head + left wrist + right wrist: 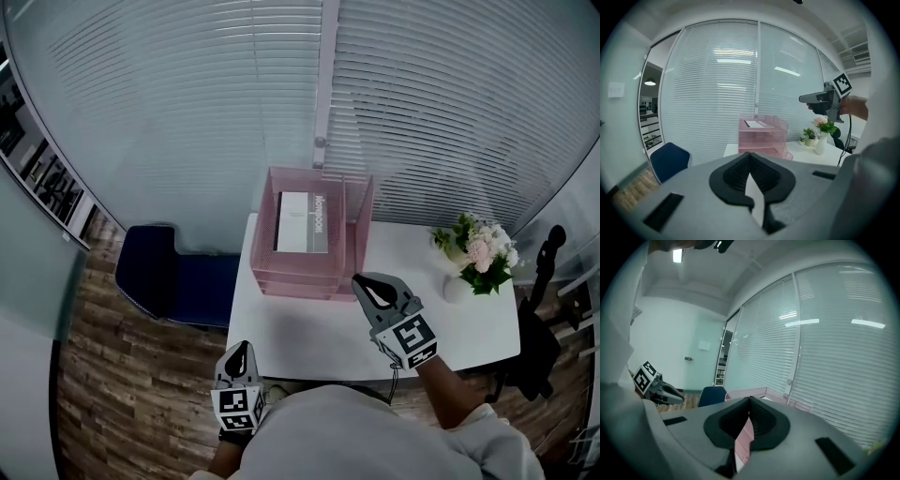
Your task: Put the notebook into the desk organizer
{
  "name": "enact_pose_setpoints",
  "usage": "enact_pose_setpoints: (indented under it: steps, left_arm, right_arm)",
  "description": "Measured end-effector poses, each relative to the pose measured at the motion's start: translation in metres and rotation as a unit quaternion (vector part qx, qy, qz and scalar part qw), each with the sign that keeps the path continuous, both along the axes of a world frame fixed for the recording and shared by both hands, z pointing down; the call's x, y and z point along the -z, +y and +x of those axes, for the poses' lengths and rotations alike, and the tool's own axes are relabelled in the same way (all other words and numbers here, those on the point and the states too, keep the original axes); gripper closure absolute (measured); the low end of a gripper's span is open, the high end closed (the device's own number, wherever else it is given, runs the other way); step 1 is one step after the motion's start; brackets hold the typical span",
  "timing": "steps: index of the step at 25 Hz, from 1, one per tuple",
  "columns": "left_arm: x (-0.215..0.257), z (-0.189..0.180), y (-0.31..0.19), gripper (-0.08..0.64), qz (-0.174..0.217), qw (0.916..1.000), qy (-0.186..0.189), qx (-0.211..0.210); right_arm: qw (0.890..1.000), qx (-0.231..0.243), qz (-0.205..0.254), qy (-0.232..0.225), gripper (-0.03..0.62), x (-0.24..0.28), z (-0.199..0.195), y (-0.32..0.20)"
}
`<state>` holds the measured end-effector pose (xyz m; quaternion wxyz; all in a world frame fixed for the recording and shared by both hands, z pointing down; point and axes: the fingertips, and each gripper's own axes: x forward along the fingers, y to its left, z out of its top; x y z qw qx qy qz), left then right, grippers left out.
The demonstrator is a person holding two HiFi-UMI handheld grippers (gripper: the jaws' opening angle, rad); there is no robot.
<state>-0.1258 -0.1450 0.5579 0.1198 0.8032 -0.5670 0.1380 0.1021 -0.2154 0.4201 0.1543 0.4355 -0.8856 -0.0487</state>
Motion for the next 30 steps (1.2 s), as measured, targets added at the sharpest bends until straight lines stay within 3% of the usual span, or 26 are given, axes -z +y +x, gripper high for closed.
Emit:
enact_pose_setpoints:
  steps: [14,30]
  left_arm:
    - [0.001,0.008,-0.002,0.552,-0.003,1.0,-0.007,-0.001]
    - [-0.001,0.016,-0.001,0.552,-0.004,0.9999,-0.015,-0.001]
  right_arm:
    - [0.995,-0.043,0.0,-0.095,0.577,-0.012,0.031,0.034]
    - [0.993,-0.047,0.008,-0.107,0.577,-0.009,0.041,0.03]
